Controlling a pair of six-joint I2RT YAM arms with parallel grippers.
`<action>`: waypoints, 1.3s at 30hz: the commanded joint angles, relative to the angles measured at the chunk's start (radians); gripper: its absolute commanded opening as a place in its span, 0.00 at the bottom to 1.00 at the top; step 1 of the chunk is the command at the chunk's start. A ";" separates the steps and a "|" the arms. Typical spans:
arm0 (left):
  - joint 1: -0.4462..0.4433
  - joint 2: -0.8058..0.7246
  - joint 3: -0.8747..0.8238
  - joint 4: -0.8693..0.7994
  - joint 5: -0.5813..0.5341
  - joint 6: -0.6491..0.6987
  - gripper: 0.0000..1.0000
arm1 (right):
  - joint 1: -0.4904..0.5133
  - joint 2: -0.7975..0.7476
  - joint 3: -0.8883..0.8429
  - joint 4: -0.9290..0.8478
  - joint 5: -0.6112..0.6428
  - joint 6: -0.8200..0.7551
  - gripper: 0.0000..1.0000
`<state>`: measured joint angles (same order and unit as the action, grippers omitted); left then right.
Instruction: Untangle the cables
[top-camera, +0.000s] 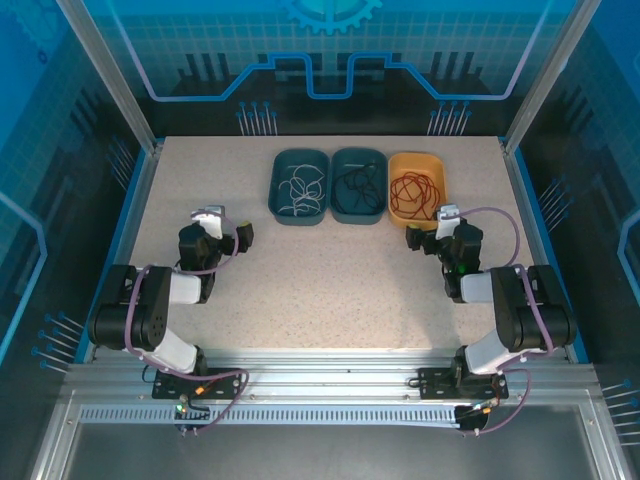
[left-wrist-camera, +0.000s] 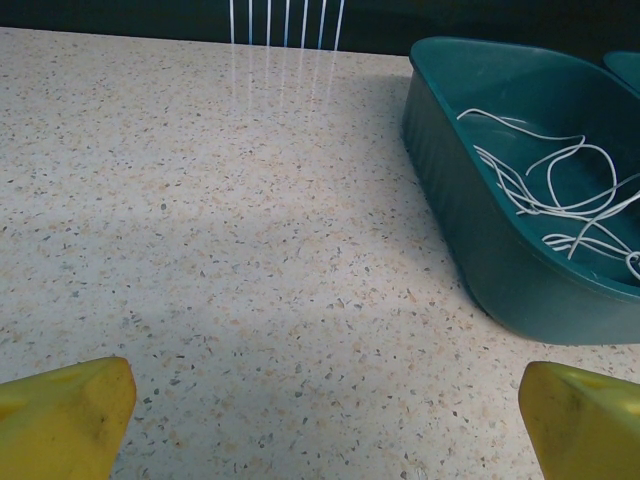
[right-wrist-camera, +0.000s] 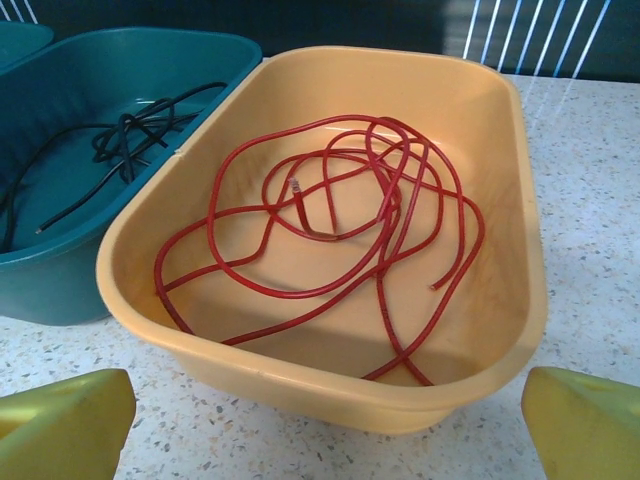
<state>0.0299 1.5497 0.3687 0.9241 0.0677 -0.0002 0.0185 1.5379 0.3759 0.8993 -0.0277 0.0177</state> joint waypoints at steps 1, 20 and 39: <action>0.006 0.001 0.010 0.006 -0.011 -0.005 0.99 | 0.012 0.004 0.017 0.003 0.022 -0.014 1.00; 0.005 0.002 0.010 0.006 -0.011 -0.004 0.99 | 0.068 0.007 -0.011 0.062 0.295 0.016 1.00; 0.006 0.002 0.011 0.005 -0.009 -0.005 0.99 | 0.053 0.004 -0.014 0.064 0.243 0.019 1.00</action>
<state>0.0299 1.5497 0.3683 0.9241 0.0677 -0.0002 0.0711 1.5379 0.3473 0.9741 0.1848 0.0227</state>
